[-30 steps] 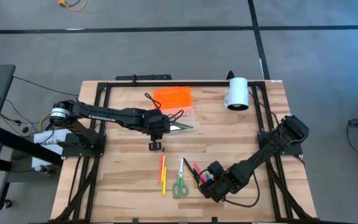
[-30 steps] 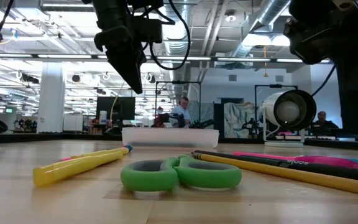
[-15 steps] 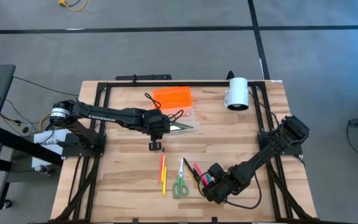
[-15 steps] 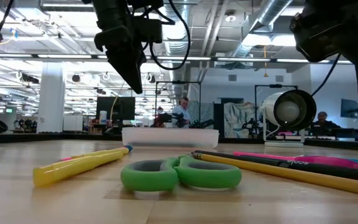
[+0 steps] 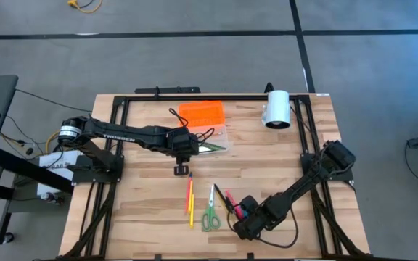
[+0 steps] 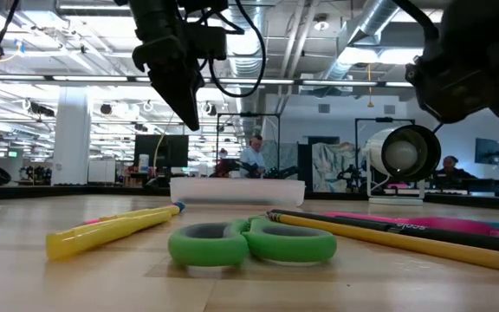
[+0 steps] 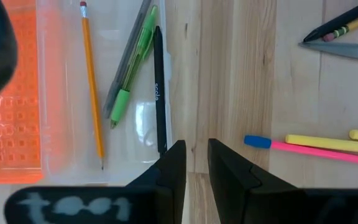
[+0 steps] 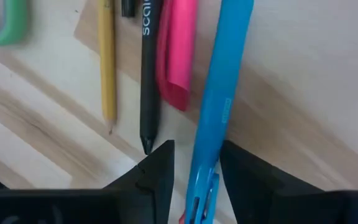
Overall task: Pick & place school supplies into a supply box
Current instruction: Put the blue pen into the supply box
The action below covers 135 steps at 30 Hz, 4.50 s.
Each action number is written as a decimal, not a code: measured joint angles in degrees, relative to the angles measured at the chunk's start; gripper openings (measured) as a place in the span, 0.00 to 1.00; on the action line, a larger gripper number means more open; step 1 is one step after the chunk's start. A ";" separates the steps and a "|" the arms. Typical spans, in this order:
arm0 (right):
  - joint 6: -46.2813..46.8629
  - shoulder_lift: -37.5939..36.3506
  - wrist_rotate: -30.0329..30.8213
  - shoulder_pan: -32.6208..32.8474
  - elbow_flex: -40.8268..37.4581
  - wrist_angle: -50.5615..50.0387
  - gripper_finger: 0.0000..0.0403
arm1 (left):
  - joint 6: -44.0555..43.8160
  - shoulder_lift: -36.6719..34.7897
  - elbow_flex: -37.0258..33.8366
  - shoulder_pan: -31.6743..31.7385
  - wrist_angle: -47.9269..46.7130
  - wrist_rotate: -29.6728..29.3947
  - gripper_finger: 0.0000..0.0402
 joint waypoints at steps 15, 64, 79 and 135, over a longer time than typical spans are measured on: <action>1.89 0.06 -1.12 -1.03 0.06 -5.63 0.11 | -0.87 0.00 0.00 0.00 1.86 0.17 0.14; 3.94 -2.50 -1.17 -1.98 -0.63 -18.17 0.07 | -1.39 0.00 0.00 -0.01 2.72 0.15 0.14; -3.48 -9.57 8.93 -7.18 -0.42 -22.61 0.07 | -3.45 0.00 0.00 0.00 2.69 0.11 0.14; -85.09 -7.20 1.00 -50.49 1.44 16.97 0.09 | -56.58 -16.44 -0.04 -26.34 -20.50 -36.42 0.14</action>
